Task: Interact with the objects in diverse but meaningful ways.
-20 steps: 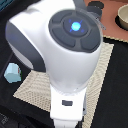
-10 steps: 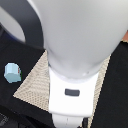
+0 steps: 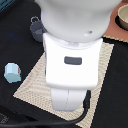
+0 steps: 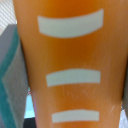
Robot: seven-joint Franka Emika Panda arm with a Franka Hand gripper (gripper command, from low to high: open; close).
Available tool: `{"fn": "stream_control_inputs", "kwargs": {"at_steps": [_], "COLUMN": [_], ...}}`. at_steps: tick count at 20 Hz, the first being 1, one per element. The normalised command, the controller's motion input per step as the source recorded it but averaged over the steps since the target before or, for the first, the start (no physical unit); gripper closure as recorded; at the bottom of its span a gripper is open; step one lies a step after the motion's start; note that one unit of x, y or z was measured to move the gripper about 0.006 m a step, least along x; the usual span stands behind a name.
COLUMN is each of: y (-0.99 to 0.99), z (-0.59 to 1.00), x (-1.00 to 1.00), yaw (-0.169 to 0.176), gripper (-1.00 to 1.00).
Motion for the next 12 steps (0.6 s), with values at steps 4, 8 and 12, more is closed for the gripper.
{"fn": "stream_control_inputs", "kwargs": {"at_steps": [4,8,12], "y": [0.37,0.37,0.38], "z": [-0.02,-0.08,-0.09], "x": [-1.0,-1.0,-1.0], "yaw": [0.041,0.043,0.039], "gripper": [1.0,1.0,1.0]}}
